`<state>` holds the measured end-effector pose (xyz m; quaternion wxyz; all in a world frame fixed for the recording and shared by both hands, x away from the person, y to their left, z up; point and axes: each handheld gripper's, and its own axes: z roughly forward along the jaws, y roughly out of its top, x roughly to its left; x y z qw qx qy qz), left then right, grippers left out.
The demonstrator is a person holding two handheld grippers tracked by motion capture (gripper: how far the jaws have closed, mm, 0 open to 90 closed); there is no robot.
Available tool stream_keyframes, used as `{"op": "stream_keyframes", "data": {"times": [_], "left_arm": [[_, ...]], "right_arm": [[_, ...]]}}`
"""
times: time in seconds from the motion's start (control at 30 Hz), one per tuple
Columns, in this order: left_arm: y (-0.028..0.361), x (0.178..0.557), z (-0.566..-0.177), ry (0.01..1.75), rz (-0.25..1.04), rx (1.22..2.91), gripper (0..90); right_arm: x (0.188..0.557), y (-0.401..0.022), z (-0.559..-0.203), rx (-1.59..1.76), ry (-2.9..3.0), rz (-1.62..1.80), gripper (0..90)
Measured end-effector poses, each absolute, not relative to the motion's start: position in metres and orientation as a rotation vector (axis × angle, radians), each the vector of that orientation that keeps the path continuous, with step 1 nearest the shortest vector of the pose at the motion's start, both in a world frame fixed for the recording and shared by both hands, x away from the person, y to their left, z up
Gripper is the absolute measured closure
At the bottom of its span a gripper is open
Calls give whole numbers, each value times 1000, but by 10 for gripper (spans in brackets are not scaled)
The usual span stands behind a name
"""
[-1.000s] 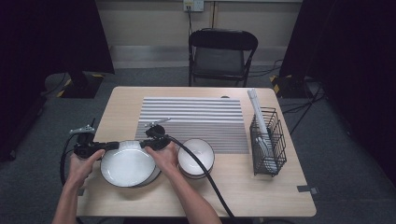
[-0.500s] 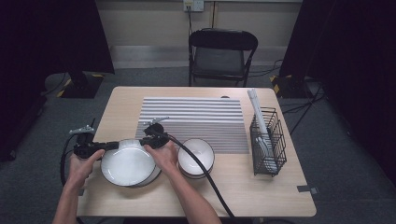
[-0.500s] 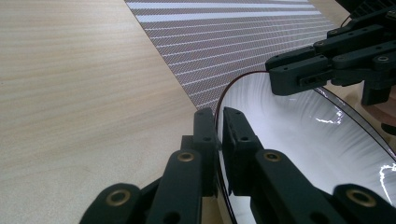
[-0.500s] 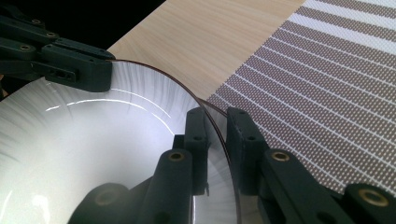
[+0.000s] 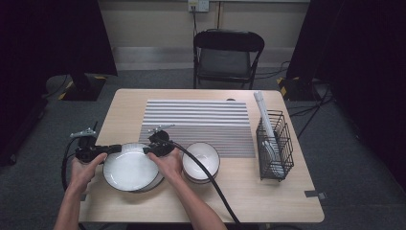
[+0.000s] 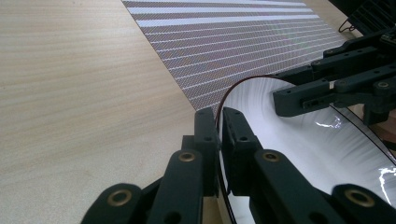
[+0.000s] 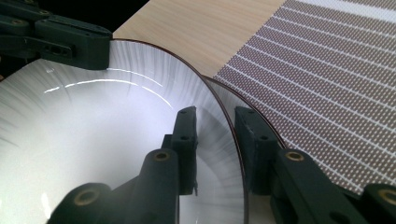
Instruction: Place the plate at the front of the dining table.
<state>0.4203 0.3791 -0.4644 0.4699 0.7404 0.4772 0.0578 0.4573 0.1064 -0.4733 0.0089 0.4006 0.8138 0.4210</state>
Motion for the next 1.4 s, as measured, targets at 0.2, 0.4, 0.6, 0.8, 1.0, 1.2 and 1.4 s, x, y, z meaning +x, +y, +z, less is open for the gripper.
{"op": "stream_keyframes", "data": {"times": [0.2, 0.4, 0.6, 0.8, 1.0, 1.2, 1.4], "left_arm": [[380, 421, -465, 1170, 132, 1816, 848], [383, 415, -466, 1177, 91, 1839, 773], [379, 418, -465, 1189, 127, 1821, 842], [378, 420, -463, 1179, 161, 1813, 856], [379, 420, -462, 1171, 168, 1811, 858], [380, 421, -463, 1170, 153, 1805, 861], [381, 420, -463, 1174, 154, 1801, 863]], "right_arm": [[459, 106, -470, 1231, 2524, 1313, 761], [459, 105, -470, 1231, 2520, 1321, 763], [459, 106, -469, 1237, 2510, 1328, 778], [462, 110, -463, 1200, 2479, 1325, 811], [460, 109, -462, 1214, 2483, 1309, 806], [454, 106, -469, 1245, 2473, 1311, 765], [453, 105, -473, 1288, 2481, 1316, 745]]}}
